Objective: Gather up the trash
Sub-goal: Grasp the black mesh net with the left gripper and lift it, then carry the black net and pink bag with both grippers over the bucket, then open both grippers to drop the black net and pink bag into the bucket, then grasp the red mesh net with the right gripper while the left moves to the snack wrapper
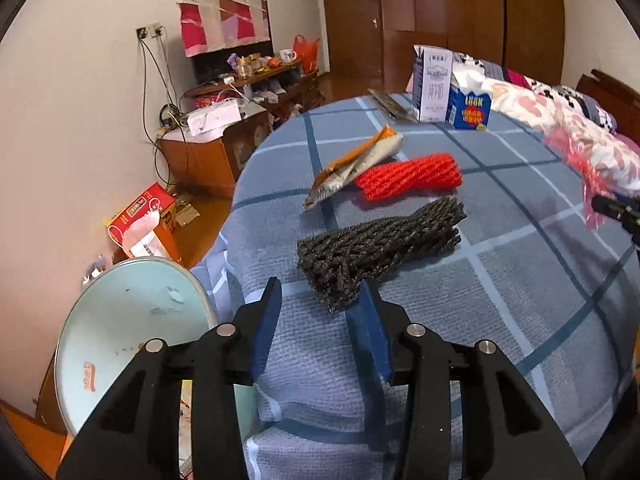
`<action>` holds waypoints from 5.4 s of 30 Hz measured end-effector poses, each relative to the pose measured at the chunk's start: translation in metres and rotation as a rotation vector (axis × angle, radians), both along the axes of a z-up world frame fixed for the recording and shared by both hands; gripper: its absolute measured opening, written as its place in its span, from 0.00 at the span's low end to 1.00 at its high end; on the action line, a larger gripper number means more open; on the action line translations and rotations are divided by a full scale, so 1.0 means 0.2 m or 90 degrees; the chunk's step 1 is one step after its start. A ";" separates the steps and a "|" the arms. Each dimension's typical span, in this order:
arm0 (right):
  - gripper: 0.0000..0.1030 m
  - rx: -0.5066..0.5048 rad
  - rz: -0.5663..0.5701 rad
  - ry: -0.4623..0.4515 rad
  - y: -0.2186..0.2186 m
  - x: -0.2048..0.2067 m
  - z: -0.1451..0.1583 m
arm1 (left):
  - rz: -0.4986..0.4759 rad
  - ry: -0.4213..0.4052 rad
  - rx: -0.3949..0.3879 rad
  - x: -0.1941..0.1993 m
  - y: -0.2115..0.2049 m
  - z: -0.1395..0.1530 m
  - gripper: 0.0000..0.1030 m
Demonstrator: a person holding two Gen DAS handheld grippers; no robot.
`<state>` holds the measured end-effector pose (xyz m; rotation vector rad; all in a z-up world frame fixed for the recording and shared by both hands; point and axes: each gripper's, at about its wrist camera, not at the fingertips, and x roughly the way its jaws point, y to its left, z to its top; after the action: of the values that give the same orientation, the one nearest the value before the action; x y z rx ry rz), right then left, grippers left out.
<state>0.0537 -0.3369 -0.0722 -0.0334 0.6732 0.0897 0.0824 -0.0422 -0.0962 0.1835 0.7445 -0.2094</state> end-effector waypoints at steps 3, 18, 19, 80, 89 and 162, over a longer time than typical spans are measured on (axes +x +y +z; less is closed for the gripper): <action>0.22 -0.001 -0.005 0.006 -0.02 0.00 -0.02 | -0.001 -0.008 -0.006 0.00 -0.02 0.02 0.46; 0.22 -0.002 0.006 0.014 0.01 0.00 -0.04 | -0.013 0.019 -0.026 0.15 -0.09 -0.06 0.05; 0.22 -0.001 0.006 0.013 0.01 -0.01 -0.04 | -0.013 0.020 -0.024 0.15 -0.09 -0.05 0.04; 0.22 -0.029 0.304 -0.014 1.14 0.20 0.07 | 0.180 -0.030 0.015 -0.29 0.87 0.15 0.04; 0.22 -0.035 0.326 -0.015 1.23 0.20 0.07 | 0.200 -0.024 0.011 -0.31 0.95 0.12 0.04; 0.29 0.003 0.092 0.135 0.62 0.76 -0.14 | 0.241 0.005 0.025 -0.11 0.90 -0.04 0.73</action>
<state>0.2063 -0.2139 -0.1006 -0.0681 0.8823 0.2369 0.0598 0.1378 -0.1051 0.0757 0.7772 0.1649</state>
